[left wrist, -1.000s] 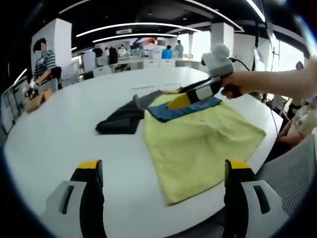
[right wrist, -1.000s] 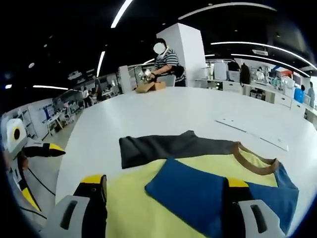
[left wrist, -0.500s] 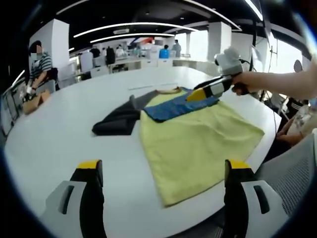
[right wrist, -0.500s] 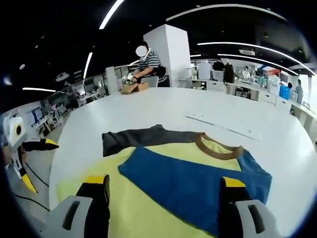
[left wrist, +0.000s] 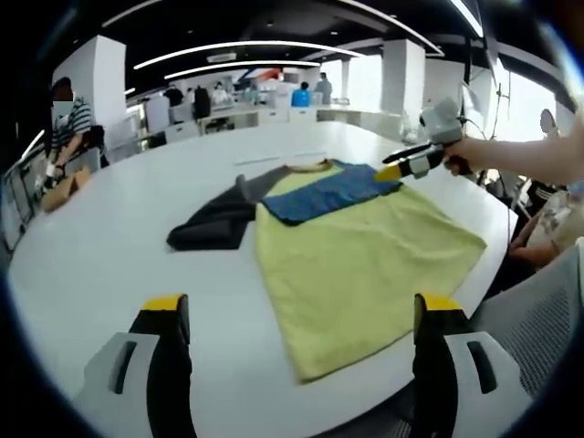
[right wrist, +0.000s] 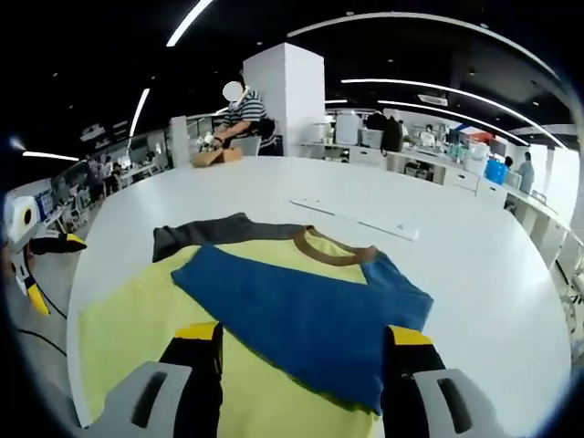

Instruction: Fold the garment on the visible template until the final outline fits inside the template.

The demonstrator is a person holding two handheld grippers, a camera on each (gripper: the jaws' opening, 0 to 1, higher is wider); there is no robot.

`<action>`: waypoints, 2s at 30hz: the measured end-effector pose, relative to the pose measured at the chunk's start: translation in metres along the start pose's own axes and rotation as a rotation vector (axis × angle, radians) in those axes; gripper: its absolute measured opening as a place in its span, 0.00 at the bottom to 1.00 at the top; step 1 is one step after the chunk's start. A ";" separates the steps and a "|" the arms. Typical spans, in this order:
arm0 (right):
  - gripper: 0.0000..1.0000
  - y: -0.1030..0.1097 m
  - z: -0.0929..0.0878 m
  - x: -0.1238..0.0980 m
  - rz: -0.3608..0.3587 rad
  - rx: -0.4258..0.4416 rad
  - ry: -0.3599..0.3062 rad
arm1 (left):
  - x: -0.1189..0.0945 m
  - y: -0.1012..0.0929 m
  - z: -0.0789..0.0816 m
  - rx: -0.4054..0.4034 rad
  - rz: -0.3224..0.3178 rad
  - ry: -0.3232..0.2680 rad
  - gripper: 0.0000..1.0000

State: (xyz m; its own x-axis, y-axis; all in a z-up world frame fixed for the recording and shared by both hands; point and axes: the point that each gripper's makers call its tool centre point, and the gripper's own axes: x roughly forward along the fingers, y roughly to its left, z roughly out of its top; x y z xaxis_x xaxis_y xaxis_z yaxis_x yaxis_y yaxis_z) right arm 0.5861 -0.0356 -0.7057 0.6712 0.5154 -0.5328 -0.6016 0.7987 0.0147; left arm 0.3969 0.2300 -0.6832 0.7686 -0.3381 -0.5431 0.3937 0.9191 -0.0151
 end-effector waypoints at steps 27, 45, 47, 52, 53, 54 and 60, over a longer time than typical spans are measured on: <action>0.17 -0.047 -0.052 -0.026 -0.156 0.049 0.078 | 0.000 0.001 -0.003 0.001 0.002 0.015 0.99; 0.00 -0.053 -0.067 -0.019 -0.227 0.142 0.115 | 0.000 0.003 -0.006 0.000 0.013 0.029 0.99; 0.00 -0.057 -0.067 -0.020 -0.243 0.118 0.121 | 0.000 0.005 -0.006 -0.001 0.015 0.028 0.99; 0.00 -0.064 -0.069 -0.023 -0.247 0.108 0.124 | -0.001 0.007 -0.009 -0.001 0.019 0.036 0.99; 0.00 -0.064 -0.069 -0.023 -0.246 0.106 0.124 | -0.001 0.007 -0.009 -0.002 0.019 0.036 0.99; 0.00 -0.065 -0.069 -0.024 -0.241 0.103 0.125 | -0.001 0.008 -0.009 -0.003 0.021 0.037 0.99; 0.00 -0.068 -0.070 -0.025 -0.239 0.107 0.126 | 0.000 0.010 -0.009 -0.008 0.029 0.034 0.99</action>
State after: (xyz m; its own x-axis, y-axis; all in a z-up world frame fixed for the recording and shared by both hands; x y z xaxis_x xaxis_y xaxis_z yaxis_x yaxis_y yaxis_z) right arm 0.5795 -0.1242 -0.7528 0.7255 0.2712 -0.6325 -0.3792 0.9245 -0.0386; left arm 0.3959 0.2407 -0.6903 0.7620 -0.3044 -0.5716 0.3674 0.9300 -0.0055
